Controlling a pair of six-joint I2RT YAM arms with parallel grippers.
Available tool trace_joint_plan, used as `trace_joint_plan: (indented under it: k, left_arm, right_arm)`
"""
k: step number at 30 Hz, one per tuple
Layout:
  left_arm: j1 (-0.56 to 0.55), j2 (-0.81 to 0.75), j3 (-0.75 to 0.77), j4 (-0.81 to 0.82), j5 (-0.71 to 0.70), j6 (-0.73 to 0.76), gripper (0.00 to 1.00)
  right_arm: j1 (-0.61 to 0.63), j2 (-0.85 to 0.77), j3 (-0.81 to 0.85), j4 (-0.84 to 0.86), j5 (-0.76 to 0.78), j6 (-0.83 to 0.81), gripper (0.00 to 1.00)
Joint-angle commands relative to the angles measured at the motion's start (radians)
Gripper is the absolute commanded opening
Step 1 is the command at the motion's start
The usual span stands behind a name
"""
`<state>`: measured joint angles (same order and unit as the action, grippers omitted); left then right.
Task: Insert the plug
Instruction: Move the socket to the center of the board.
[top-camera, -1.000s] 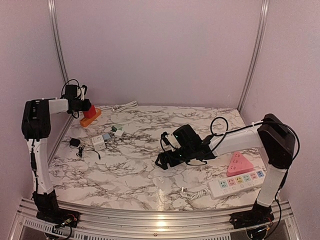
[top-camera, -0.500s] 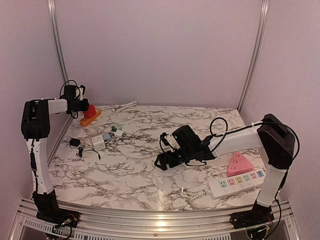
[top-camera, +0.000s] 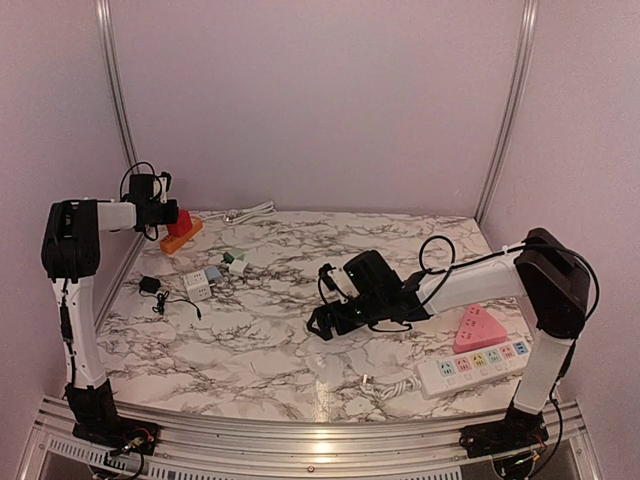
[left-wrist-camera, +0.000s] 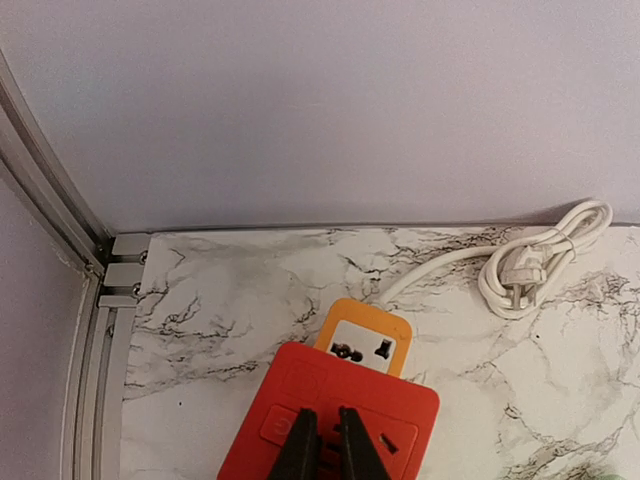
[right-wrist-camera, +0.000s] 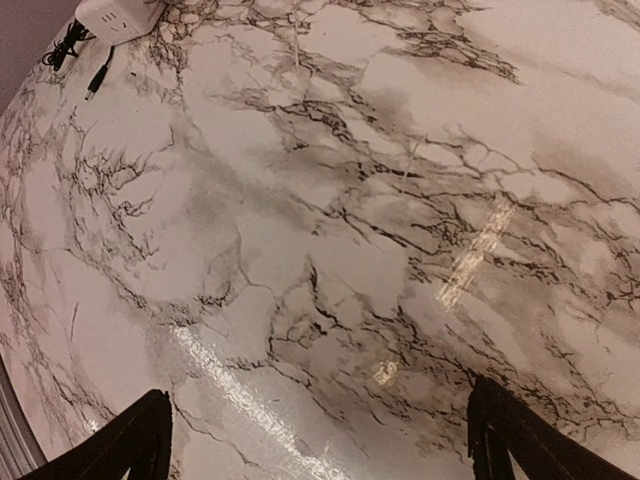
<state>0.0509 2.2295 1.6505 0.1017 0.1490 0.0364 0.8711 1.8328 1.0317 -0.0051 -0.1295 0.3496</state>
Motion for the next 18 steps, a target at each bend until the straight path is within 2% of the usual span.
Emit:
trace_joint_plan:
  k: [1, 18]
  left_arm:
    - [-0.023, 0.032, -0.074, -0.169, 0.002, -0.011, 0.08]
    - [-0.043, 0.053, -0.050, -0.240, -0.058, 0.000, 0.07]
  right_arm:
    - [0.011, -0.010, -0.005, 0.033, 0.002, 0.014, 0.97]
    - [0.014, -0.050, -0.049, 0.052, 0.012, 0.028, 0.97]
